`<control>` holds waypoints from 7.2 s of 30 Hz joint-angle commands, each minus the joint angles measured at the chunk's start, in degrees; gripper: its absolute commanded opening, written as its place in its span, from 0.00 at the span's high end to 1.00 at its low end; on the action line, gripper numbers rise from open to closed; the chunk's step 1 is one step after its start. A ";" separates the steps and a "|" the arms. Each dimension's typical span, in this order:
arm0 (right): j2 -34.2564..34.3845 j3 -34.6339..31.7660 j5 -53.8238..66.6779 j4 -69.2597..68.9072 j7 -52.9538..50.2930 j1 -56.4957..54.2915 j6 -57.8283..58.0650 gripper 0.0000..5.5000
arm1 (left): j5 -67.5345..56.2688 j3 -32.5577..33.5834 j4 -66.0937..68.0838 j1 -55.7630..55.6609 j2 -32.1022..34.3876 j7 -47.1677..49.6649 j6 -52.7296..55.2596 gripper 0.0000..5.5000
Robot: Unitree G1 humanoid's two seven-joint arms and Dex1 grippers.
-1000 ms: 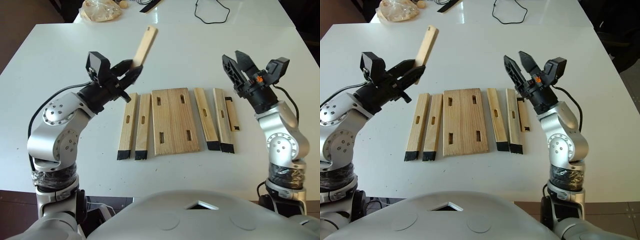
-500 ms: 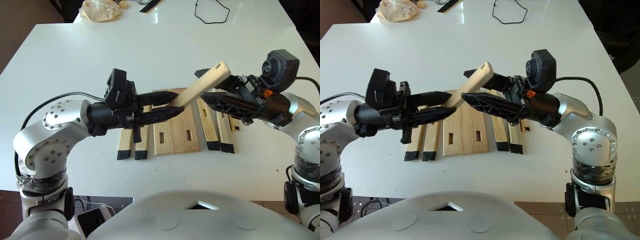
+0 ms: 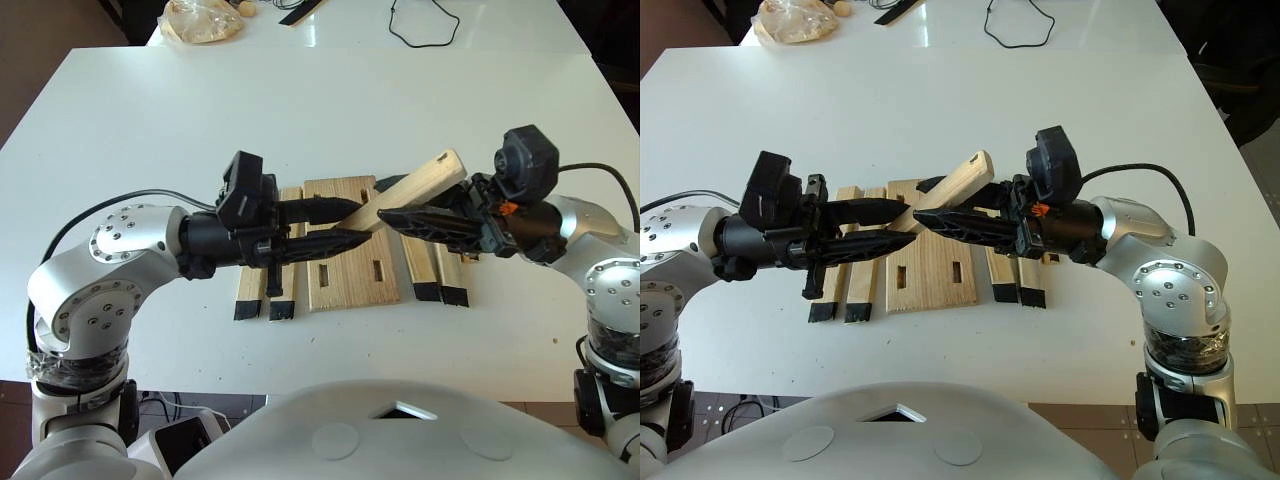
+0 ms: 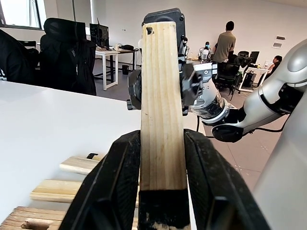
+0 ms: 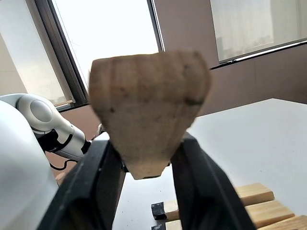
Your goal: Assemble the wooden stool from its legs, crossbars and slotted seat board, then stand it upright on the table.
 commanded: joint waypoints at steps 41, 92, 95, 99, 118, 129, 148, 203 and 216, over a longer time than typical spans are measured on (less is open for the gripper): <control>-17.12 5.89 -53.89 40.60 27.21 -2.64 -46.93 0.76 | 14.06 -4.89 3.75 10.12 -3.24 7.42 -7.55 0.43; -9.39 19.04 -60.17 64.35 35.05 -8.38 -47.52 0.66 | 21.01 -10.20 5.09 10.36 -3.74 5.92 -9.44 0.43; -8.60 18.22 -60.10 64.48 33.86 -8.19 -47.72 0.58 | 21.54 -10.33 5.78 10.00 -3.66 5.35 -9.76 0.43; -8.05 15.82 -58.16 64.01 32.83 -8.58 -46.50 0.50 | 22.47 -10.53 6.27 9.94 -3.73 4.81 -10.40 0.43; -7.07 -6.42 -21.28 21.80 20.41 -11.60 -9.23 0.50 | 23.65 -10.84 5.83 11.05 -3.43 3.65 -11.66 0.43; -2.33 -5.10 -21.67 20.93 13.79 -16.17 -9.46 0.50 | 23.72 -11.18 6.06 10.37 -3.12 3.74 -10.96 0.43; -1.21 7.28 -43.03 35.21 17.30 -1.65 -31.52 0.50 | 24.18 -11.49 6.50 10.49 -2.63 3.93 -10.34 0.43; -13.83 -3.35 -44.13 30.19 18.79 15.93 -28.44 0.50 | 28.89 -11.63 5.60 16.61 -5.24 5.90 -12.78 0.43; -2.22 -5.43 -48.99 16.67 -5.69 28.06 -23.42 0.19 | 28.56 -9.07 5.05 18.65 -4.98 7.52 -12.76 0.43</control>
